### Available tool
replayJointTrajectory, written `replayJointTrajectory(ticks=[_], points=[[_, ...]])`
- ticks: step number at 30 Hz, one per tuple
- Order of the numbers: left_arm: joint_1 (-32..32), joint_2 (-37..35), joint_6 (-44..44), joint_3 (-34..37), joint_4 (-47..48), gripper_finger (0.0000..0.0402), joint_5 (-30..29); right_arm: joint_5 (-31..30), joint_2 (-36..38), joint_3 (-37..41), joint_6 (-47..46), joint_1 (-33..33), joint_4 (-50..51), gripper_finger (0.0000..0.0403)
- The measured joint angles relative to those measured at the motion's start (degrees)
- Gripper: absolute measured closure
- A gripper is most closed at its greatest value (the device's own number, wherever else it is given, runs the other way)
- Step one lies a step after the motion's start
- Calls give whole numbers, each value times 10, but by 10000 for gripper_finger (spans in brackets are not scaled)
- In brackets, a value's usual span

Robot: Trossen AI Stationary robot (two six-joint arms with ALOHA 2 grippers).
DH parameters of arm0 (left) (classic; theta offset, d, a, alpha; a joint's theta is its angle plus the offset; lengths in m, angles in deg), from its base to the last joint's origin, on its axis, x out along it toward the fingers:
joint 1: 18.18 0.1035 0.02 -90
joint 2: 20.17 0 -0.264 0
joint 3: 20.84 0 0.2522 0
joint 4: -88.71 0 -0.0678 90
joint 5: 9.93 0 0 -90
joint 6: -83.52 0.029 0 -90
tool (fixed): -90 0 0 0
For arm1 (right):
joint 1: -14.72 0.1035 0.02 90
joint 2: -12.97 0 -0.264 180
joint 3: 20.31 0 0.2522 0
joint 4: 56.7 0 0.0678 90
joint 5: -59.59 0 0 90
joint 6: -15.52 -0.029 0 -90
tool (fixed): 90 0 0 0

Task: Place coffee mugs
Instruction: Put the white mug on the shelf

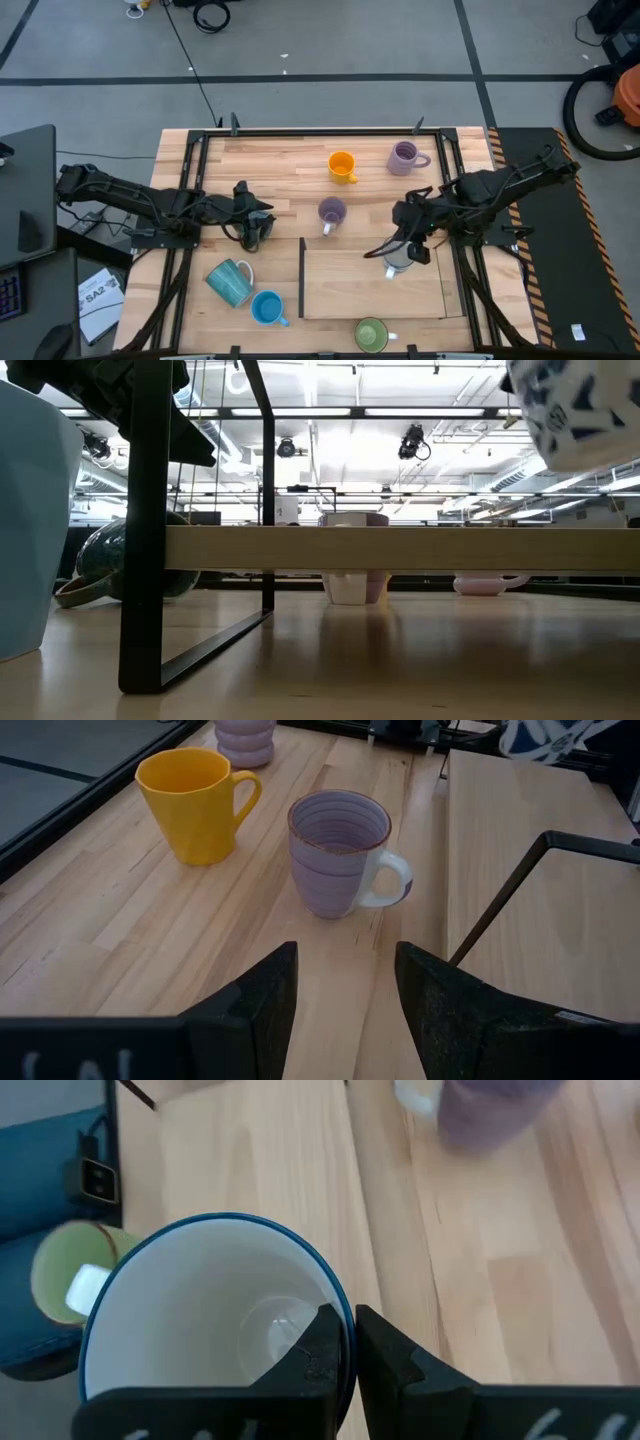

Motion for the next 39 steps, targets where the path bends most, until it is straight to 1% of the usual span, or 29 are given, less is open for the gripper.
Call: replayJointTrajectory(ticks=[5,12,21,29,39], points=[[0,0,0,0,0,225,0,-8,37,47,-43,5,0,380],[0,0,0,0,-1,225,0,-9,77,91,-49,5,26,380],[0,0,0,0,-1,225,0,-9,94,135,-69,5,71,378],[0,0,0,0,-1,225,0,-9,97,163,-70,4,69,377],[0,0,0,0,-1,225,0,-6,122,166,-68,4,79,372]])
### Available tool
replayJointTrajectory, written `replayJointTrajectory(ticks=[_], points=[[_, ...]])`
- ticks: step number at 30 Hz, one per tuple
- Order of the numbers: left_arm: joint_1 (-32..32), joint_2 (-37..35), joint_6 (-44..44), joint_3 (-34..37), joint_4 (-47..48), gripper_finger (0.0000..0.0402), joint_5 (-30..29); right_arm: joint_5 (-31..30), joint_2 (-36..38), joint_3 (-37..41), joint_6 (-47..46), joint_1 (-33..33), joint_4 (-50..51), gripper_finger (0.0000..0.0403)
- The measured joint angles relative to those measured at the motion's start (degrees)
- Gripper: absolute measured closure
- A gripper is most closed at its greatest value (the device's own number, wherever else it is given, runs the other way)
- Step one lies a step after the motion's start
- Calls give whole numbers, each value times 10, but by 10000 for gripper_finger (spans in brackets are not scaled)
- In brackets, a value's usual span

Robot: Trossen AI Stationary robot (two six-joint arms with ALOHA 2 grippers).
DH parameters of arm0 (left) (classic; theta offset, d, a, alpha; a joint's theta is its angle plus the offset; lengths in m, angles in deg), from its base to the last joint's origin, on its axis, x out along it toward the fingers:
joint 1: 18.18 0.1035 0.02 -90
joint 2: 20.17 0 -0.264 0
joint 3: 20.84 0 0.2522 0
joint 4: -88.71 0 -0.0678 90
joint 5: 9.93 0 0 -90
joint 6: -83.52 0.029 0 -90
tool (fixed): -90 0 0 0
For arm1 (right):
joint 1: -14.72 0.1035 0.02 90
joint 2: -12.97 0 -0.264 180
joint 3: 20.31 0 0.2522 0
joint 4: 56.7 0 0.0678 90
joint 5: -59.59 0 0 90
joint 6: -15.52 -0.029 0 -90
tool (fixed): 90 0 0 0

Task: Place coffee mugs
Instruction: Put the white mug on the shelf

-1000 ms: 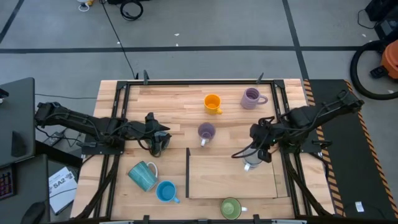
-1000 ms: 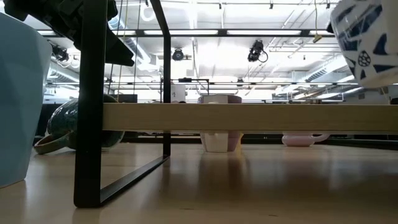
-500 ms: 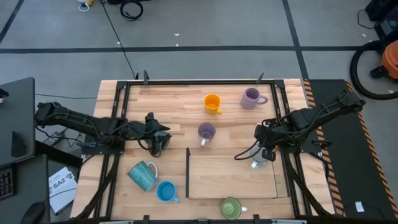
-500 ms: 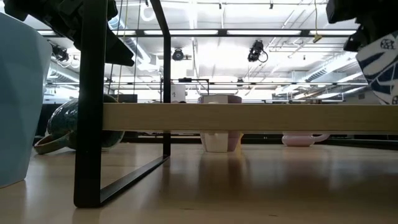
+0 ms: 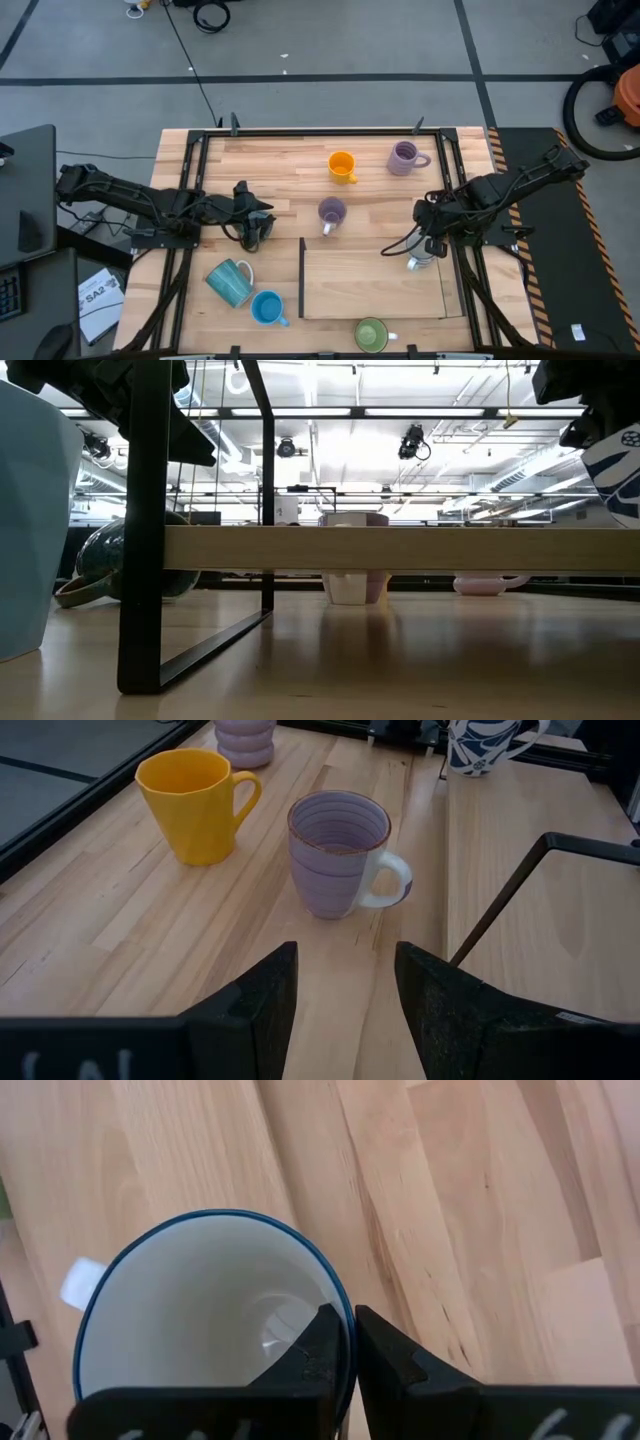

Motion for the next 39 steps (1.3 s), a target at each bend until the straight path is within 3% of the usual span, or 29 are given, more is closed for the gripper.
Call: replayJointTrajectory(ticks=[27,39], points=[[0,0,0,0,0,225,0,11,1,0,0,0,-6,356],[0,0,0,0,0,225,0,12,1,0,0,0,-4,320]])
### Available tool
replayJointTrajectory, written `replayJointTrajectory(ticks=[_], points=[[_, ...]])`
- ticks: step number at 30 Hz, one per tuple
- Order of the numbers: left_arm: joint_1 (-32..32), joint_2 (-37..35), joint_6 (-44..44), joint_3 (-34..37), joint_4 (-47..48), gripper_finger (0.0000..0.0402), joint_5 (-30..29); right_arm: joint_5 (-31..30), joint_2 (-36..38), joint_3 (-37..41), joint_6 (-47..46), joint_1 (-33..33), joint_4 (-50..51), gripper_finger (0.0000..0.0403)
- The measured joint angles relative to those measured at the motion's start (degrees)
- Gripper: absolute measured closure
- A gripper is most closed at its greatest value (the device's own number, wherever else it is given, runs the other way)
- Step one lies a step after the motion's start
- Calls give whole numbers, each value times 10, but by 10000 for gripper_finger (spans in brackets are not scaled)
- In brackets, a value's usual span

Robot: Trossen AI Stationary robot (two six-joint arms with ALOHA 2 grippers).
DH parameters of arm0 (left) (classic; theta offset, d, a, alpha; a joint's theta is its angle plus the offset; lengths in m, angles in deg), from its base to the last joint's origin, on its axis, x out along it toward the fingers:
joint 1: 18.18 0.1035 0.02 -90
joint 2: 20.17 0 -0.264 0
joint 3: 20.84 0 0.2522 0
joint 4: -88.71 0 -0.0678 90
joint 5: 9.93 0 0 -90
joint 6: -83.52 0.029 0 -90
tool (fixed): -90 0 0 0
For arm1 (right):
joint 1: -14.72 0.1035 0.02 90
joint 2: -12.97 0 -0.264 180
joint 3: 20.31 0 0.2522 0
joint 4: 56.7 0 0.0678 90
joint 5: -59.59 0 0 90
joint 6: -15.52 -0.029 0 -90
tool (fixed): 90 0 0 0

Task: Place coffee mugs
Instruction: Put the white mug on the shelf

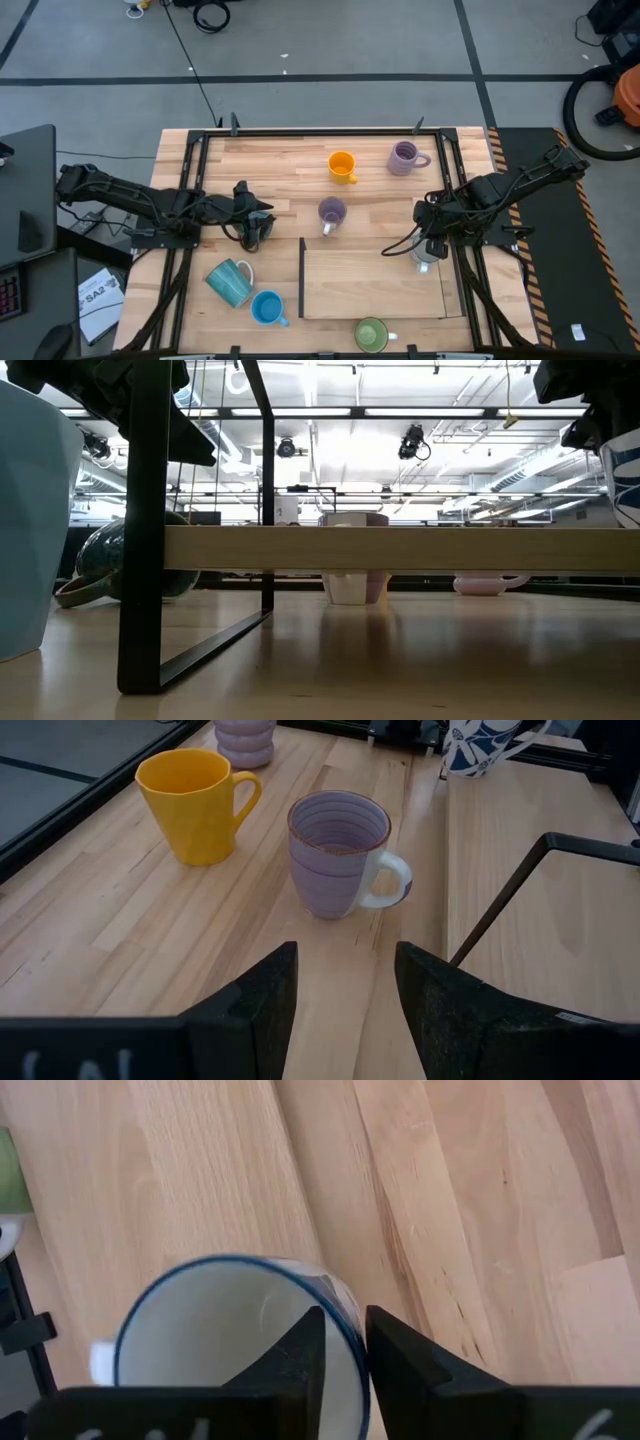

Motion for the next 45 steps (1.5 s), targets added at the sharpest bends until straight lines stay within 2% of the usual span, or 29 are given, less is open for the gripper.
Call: replayJointTrajectory(ticks=[11,19,45], points=[[0,0,0,0,0,225,0,11,0,0,-14,0,-1,269],[0,0,0,0,0,225,0,13,0,0,-36,0,-1,248],[0,0,0,0,0,225,0,13,0,-1,-15,-1,-10,245]])
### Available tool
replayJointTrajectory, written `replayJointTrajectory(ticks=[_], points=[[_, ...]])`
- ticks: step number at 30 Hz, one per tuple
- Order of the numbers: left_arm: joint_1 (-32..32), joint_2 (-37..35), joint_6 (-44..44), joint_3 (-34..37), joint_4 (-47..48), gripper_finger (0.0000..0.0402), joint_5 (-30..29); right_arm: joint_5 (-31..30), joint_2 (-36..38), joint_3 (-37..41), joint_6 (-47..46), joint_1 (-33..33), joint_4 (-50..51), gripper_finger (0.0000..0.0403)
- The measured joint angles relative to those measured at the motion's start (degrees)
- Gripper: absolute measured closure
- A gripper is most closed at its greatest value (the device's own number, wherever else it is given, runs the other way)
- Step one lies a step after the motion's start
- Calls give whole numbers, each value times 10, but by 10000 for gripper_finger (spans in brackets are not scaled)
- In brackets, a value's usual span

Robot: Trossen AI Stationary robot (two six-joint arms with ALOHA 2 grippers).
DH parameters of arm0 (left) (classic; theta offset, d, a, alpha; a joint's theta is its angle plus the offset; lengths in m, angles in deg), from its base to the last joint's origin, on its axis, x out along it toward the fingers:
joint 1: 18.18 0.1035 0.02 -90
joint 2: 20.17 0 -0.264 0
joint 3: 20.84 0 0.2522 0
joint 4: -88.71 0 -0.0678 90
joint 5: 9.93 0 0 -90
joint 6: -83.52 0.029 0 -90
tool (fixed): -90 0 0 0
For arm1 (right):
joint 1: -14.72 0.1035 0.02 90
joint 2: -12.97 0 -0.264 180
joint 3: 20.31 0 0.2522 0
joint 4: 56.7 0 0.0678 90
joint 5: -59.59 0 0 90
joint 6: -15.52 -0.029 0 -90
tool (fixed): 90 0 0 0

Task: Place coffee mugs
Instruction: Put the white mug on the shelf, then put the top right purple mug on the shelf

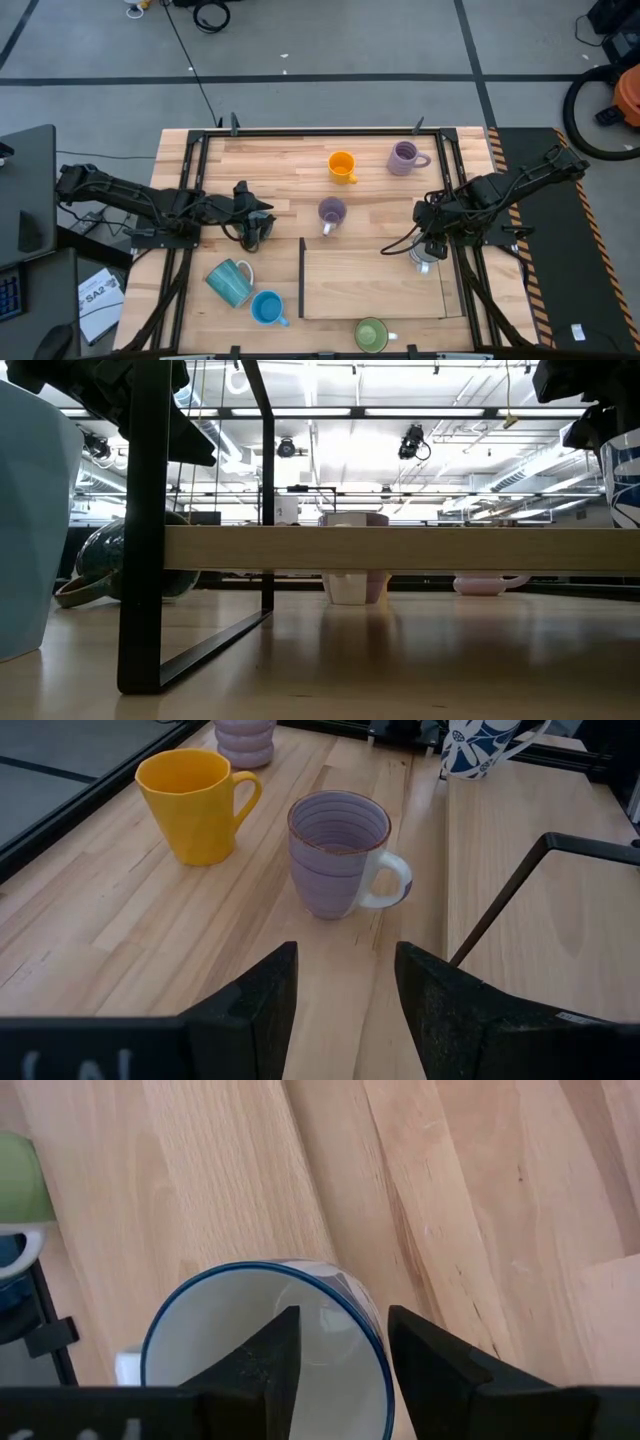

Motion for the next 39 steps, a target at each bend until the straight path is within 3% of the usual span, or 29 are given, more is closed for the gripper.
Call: replayJointTrajectory(ticks=[6,17,25,32,39], points=[[0,0,0,0,0,225,0,4,0,-15,23,-1,2,245],[0,0,0,0,0,225,0,2,0,-114,109,-22,11,245],[0,0,0,0,0,225,0,-96,0,-175,226,-59,-34,245],[0,0,0,0,0,225,0,-120,-3,-184,393,-130,-132,245],[0,0,0,0,-1,225,0,-121,-26,-184,541,-254,-150,245]])
